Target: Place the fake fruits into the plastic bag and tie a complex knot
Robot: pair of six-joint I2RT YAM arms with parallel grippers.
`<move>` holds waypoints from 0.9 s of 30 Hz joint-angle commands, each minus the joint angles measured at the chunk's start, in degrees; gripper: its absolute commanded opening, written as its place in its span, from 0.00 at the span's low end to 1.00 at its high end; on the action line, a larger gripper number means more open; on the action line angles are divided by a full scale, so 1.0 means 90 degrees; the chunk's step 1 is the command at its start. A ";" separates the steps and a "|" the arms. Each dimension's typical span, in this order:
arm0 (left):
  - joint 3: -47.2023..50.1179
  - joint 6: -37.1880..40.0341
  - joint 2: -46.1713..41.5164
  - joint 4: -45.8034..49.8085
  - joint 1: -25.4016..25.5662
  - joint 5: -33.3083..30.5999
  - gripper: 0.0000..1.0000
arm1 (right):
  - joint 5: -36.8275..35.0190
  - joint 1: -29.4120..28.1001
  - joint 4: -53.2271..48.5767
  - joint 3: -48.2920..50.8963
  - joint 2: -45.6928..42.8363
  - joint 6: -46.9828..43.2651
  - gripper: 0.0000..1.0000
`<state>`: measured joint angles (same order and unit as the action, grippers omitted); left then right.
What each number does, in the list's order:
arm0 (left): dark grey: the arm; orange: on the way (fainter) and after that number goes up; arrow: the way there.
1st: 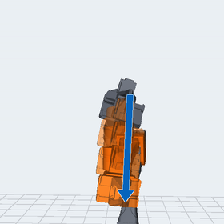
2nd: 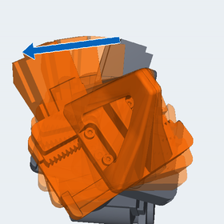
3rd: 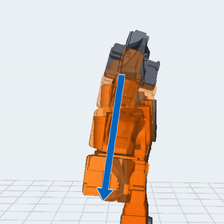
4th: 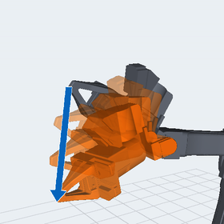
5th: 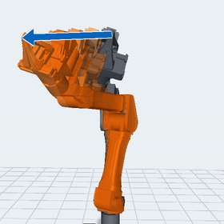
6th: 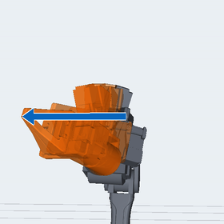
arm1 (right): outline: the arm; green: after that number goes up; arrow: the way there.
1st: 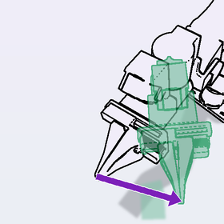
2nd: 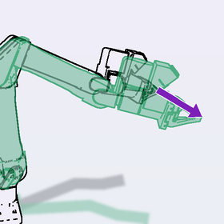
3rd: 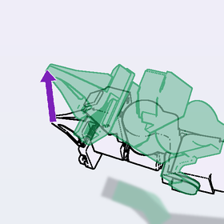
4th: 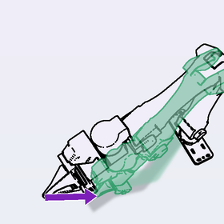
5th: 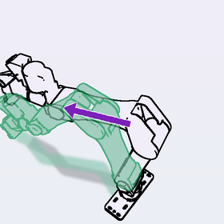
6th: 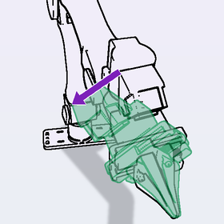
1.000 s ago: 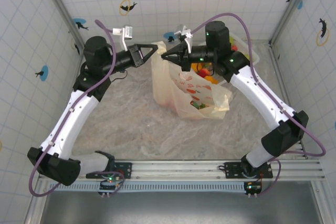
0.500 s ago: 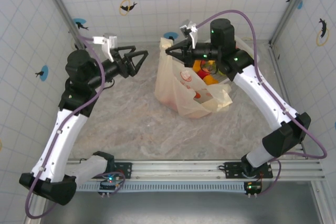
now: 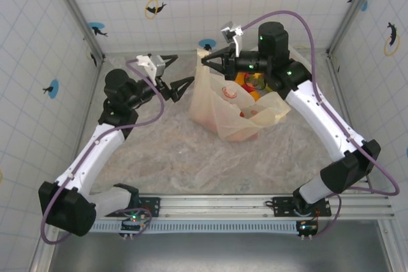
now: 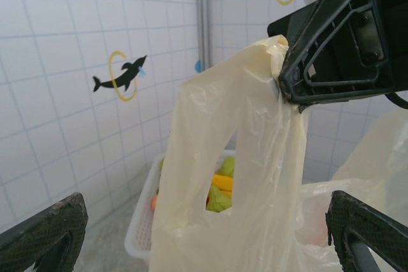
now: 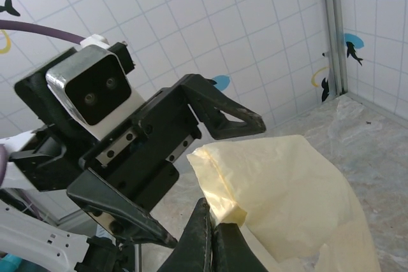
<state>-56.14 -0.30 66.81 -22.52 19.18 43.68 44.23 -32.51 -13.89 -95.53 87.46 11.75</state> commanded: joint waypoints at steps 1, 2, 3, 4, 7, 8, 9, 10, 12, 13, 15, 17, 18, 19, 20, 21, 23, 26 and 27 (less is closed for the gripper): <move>-0.0419 0.0232 0.0287 -0.0798 0.0023 0.0905 0.98 | 0.0140 0.0019 0.0412 -0.0392 -0.0294 0.0111 0.00; -0.0489 0.0258 0.0391 -0.0806 0.0053 0.1035 0.98 | 0.0135 0.0019 0.0411 -0.0387 -0.0304 0.0106 0.00; -0.0566 0.0268 0.0482 -0.0796 0.0092 0.1127 0.98 | 0.0125 0.0014 0.0417 -0.0378 -0.0329 0.0101 0.00; -0.0634 0.0268 0.0563 -0.0780 0.0130 0.1142 0.98 | 0.0116 0.0009 0.0428 -0.0356 -0.0336 0.0094 0.00; -0.0873 0.0263 0.0838 -0.0709 0.0237 0.1217 0.98 | 0.0115 0.0003 0.0412 -0.0357 -0.0343 0.0081 0.00; -0.0957 0.0267 0.0936 -0.0692 0.0284 0.1211 0.98 | 0.0119 -0.0001 0.0396 -0.0362 -0.0343 0.0073 0.00; -0.1027 0.0269 0.1014 -0.0682 0.0317 0.1216 0.98 | 0.0115 -0.0001 0.0396 -0.0358 -0.0340 0.0067 0.00; -0.1112 0.0262 0.1109 -0.0652 0.0329 0.1177 0.98 | 0.0116 -0.0005 0.0400 -0.0361 -0.0342 0.0062 0.00; -0.1267 0.0206 0.1287 -0.0661 0.0339 0.1087 0.97 | 0.0116 -0.0006 0.0393 -0.0359 -0.0348 0.0053 0.00; -0.1344 0.0146 0.1384 -0.0689 0.0334 0.1055 0.97 | 0.0106 -0.0010 0.0373 -0.0362 -0.0341 0.0045 0.00; -0.1458 -0.0001 0.1541 -0.0797 0.0344 0.1072 0.96 | 0.0105 -0.0020 0.0381 -0.0358 -0.0337 0.0042 0.00; -0.1504 -0.0184 0.1706 -0.0877 0.0362 0.1174 0.94 | 0.0097 -0.0030 0.0381 -0.0352 -0.0341 0.0033 0.00; -0.1508 -0.0237 0.1767 -0.0879 0.0366 0.1226 0.93 | 0.0089 -0.0030 0.0389 -0.0343 -0.0333 0.0033 0.00; -0.1498 -0.0285 0.1830 -0.0870 0.0369 0.1291 0.91 | 0.0086 -0.0030 0.0383 -0.0350 -0.0332 0.0033 0.00; -0.1717 -0.0338 0.1894 -0.0871 0.0369 0.1360 0.88 | 0.0086 -0.0030 0.0399 -0.0347 -0.0341 0.0032 0.00; -0.1721 -0.0358 0.1934 -0.0871 0.0366 0.1405 0.85 | 0.0086 -0.0040 0.0415 -0.0343 -0.0347 0.0033 0.00; -0.1702 -0.0413 0.2040 -0.0886 0.0371 0.1578 0.77 | 0.0079 -0.0040 0.0429 -0.0338 -0.0362 0.0042 0.00; -0.1653 -0.0540 0.2162 -0.0954 0.0407 0.1862 0.64 | 0.0008 -0.0040 0.0430 -0.0337 -0.0381 0.0035 0.00; -0.1636 -0.0570 0.2189 -0.0952 0.0415 0.1949 0.59 | -0.0007 -0.0040 0.0430 -0.0338 -0.0392 0.0033 0.00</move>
<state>-69.71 -4.27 85.38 -29.02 22.48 57.23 43.53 -32.58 -13.72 -95.53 86.85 12.16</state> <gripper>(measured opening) 0.615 0.056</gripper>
